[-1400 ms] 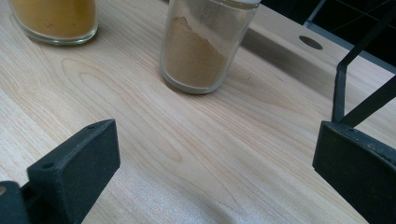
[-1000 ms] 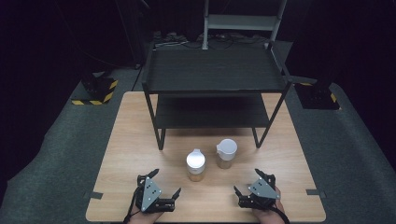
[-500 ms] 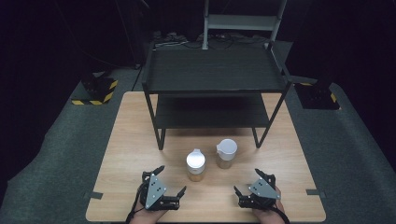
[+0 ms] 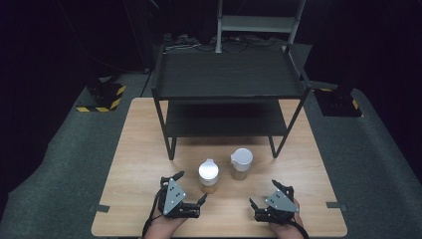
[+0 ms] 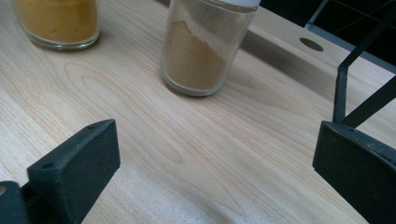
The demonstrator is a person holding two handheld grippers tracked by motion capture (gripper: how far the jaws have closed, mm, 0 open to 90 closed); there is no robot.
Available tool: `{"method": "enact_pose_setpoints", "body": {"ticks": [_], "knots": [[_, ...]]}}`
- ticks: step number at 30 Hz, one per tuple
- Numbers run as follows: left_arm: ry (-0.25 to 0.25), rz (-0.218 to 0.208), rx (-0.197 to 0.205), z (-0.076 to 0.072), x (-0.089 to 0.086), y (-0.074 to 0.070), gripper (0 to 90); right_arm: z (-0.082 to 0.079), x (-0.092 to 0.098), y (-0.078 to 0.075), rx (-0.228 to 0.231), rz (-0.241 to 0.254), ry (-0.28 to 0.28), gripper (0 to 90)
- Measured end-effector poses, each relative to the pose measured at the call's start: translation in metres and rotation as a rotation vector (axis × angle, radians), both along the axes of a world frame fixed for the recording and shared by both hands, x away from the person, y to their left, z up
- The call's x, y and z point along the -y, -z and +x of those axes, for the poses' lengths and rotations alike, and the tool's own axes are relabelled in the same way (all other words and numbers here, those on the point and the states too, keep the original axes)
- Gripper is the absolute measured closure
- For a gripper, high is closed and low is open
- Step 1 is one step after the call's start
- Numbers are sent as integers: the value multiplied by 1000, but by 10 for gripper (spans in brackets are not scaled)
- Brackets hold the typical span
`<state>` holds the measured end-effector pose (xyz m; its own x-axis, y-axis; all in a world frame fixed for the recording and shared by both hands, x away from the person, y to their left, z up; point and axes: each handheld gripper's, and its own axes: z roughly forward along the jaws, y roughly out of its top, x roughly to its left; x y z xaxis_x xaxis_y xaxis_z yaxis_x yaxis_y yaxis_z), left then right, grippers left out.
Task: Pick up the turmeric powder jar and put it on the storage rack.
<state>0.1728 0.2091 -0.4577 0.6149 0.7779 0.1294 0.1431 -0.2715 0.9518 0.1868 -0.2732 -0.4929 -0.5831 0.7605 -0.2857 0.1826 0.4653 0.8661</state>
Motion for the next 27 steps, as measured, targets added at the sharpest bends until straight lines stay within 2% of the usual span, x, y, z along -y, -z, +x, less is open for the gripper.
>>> {"method": "enact_pose_setpoints", "body": {"ticks": [9, 27], "knots": [[1, -17, -8, 9, 6, 2, 5, 0, 0, 0, 2, 0, -2, 0], [2, -66, -31, 23, 15, 16, 4, -1, 1, 1, 6, 3, 1, 0]]}}
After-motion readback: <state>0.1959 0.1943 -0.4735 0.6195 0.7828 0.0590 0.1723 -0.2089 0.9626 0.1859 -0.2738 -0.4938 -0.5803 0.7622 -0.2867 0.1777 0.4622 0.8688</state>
